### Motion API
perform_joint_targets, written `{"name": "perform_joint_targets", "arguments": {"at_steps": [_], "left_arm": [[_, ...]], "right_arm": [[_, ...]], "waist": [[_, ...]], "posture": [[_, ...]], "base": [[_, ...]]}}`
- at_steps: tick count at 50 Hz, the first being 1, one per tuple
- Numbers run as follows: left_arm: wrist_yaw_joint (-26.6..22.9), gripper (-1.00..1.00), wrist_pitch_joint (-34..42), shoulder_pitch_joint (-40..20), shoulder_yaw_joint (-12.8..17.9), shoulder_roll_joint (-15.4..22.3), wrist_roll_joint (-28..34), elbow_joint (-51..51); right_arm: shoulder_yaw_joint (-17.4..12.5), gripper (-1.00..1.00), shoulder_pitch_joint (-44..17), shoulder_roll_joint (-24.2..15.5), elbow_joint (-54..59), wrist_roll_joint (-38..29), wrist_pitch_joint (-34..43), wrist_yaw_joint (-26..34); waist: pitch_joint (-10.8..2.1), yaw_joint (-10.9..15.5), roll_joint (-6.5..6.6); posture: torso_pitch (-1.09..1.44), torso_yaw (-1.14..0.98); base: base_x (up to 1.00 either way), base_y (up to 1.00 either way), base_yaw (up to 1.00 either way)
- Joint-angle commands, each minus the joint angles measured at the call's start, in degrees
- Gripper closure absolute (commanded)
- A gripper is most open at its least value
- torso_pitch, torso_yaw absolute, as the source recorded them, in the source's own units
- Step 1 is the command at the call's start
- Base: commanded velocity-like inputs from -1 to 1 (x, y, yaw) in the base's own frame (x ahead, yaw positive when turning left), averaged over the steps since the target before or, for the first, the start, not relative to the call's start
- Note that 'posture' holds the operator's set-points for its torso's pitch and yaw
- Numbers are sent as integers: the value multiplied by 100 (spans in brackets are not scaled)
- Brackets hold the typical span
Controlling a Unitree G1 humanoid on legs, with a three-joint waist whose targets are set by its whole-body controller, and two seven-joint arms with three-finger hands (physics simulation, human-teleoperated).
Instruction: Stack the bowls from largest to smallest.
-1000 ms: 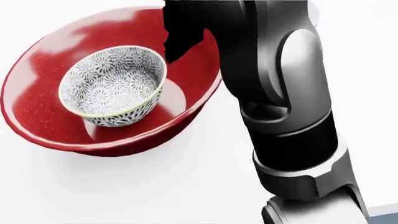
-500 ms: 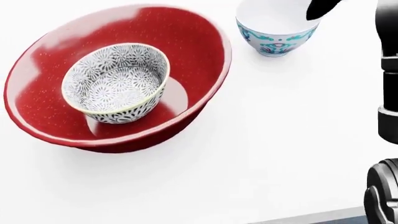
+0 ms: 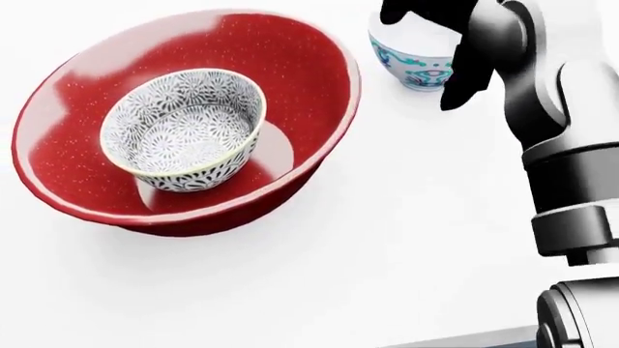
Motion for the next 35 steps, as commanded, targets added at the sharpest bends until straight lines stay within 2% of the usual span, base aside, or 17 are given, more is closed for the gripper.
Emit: {"name": "perform_joint_targets", "arguments": {"at_steps": [1, 11, 16, 19, 20, 22, 25, 26, 32, 35], "left_arm": [[7, -100, -145, -140, 125, 124, 60, 8], [33, -100, -153, -97, 134, 105, 41, -40], [-49, -100, -144, -11, 187, 36, 130, -59], [-73, -100, -125, 5, 167, -23, 183, -97], [-87, -100, -118, 5, 175, -31, 199, -92], [-110, -100, -113, 9, 165, -61, 244, -92], [-134, -100, -88, 4, 183, -84, 272, -94], [-131, -100, -78, 6, 194, -89, 266, -101], [-132, -100, -66, 3, 211, -90, 262, -96], [-118, -100, -65, -24, 204, -72, 244, -84]], "right_arm": [[-52, -27, -291, -67, -6, -16, -26, -327], [63, -14, -529, -98, 1203, -316, 114, -1185], [129, -15, -603, -69, 1732, -367, 132, -1627], [148, -6, -651, -61, 2022, -367, 177, -1892], [156, 5, -669, -74, 2127, -365, 171, -1981], [178, 43, -690, -86, 2227, -365, 172, -2076], [209, 76, -745, -115, 2336, -388, 192, -2218], [218, 98, -752, -116, 2328, -395, 203, -2224], [246, 100, -798, -165, 2289, -455, 227, -2254], [180, 100, -935, -226, 1971, -434, 269, -2002]], "waist": [[-172, -5, 4], [-184, 19, 2], [-201, 22, 9], [-205, 32, 14], [-207, 36, 14], [-212, 44, 10], [-215, 60, 4], [-218, 64, 0], [-224, 79, -19], [-220, 86, -19]], "posture": [[0, 0], [0, 0], [0, 0], [0, 0], [0, 0], [0, 0], [0, 0], [0, 0], [0, 0], [0, 0]], "base": [[0, 0, 0], [0, 0, 0], [0, 0, 0], [0, 0, 0], [0, 0, 0], [0, 0, 0], [0, 0, 0], [0, 0, 0], [0, 0, 0], [0, 0, 0]]}}
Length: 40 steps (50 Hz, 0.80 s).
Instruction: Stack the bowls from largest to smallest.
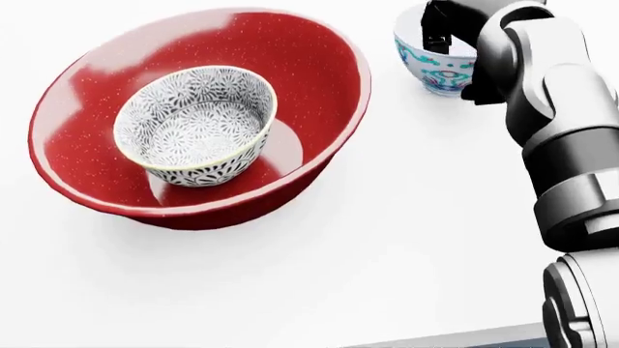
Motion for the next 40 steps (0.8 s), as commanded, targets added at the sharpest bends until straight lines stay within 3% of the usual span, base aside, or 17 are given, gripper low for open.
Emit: {"name": "perform_joint_targets", "arguments": {"at_steps": [1, 8, 17, 26, 40], "left_arm": [[31, -100, -145, -134, 123, 123, 15, -17], [68, -100, -165, -144, 77, 124, 9, -34], [68, -100, -174, -102, 161, 166, -59, -21], [26, -100, -234, -44, 227, 236, -95, 27], [-16, -100, -277, 60, 296, 232, -86, 29]], "right_arm": [[-98, 100, -382, -130, -482, 9, 76, 137], [-205, 100, -603, -241, -1162, 41, -18, 715], [-195, 100, -1196, 183, -2049, 250, -84, 1408], [18, 100, -1407, 1176, -3174, 570, -163, 2097], [140, 100, -1206, 2000, -3585, 1296, -360, 2167]], "waist": [[-181, -15, 0], [-139, -23, 15], [-99, -95, 43], [-48, -130, 71], [-51, -161, 108]], "posture": [[0, 0], [0, 0], [0, 0], [0, 0], [0, 0]], "base": [[0, 0, 0], [0, 0, 0], [0, 0, 0], [0, 0, 0], [0, 0, 0]]}}
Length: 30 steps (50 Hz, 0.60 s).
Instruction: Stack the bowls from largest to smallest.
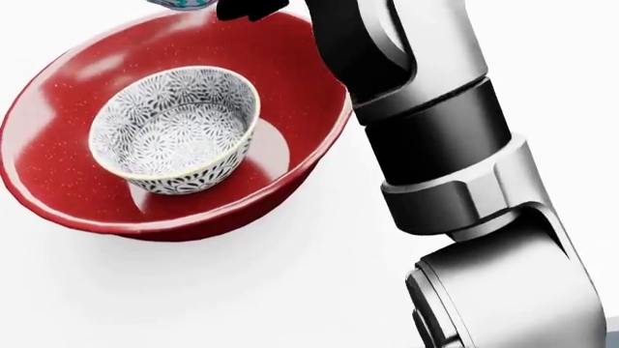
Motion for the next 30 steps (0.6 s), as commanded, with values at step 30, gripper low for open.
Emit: {"name": "perform_joint_targets", "arguments": {"at_steps": [30], "left_arm": [[-6, -100, -169, -66, 163, 73, 69, -46]], "right_arm": [[216, 100, 892, 467, -1653, 180, -416, 1335]], "waist": [[-199, -61, 100]], "posture": [[0, 0]], "base": [[0, 0, 0]]}}
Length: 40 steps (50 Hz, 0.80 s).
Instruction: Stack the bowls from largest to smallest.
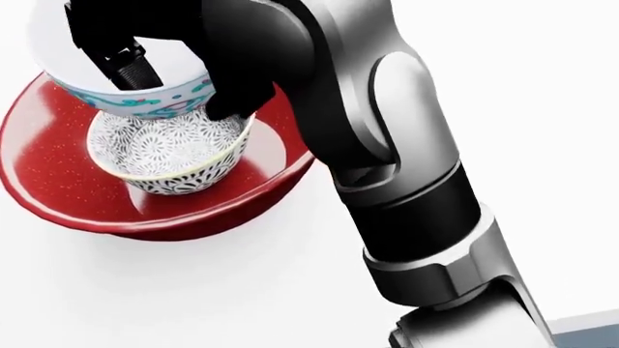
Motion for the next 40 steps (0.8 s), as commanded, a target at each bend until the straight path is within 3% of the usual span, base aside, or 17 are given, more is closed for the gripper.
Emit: {"name": "perform_joint_targets", "arguments": {"at_steps": [1, 26, 34, 40], "left_arm": [[11, -100, -151, -106, 152, 109, 48, -24], [25, -100, -180, -84, 186, 181, -14, 8], [-73, -100, -183, -44, 124, 44, 172, -15], [-84, -100, -119, -68, 164, 7, 180, -40]], "right_arm": [[-78, 100, -181, 23, -173, -17, -58, -104], [-38, 100, -177, 167, 1142, -207, -332, -950], [5, 65, -80, 260, 1480, -309, -398, -1189], [31, 55, 29, 273, 1522, -392, -419, -1222]], "waist": [[-161, -3, 43], [-200, -21, 83], [-210, -19, 95], [-219, -11, 86]], "posture": [[0, 0], [0, 0], [0, 0], [0, 0]], "base": [[0, 0, 0], [0, 0, 0], [0, 0, 0], [0, 0, 0]]}}
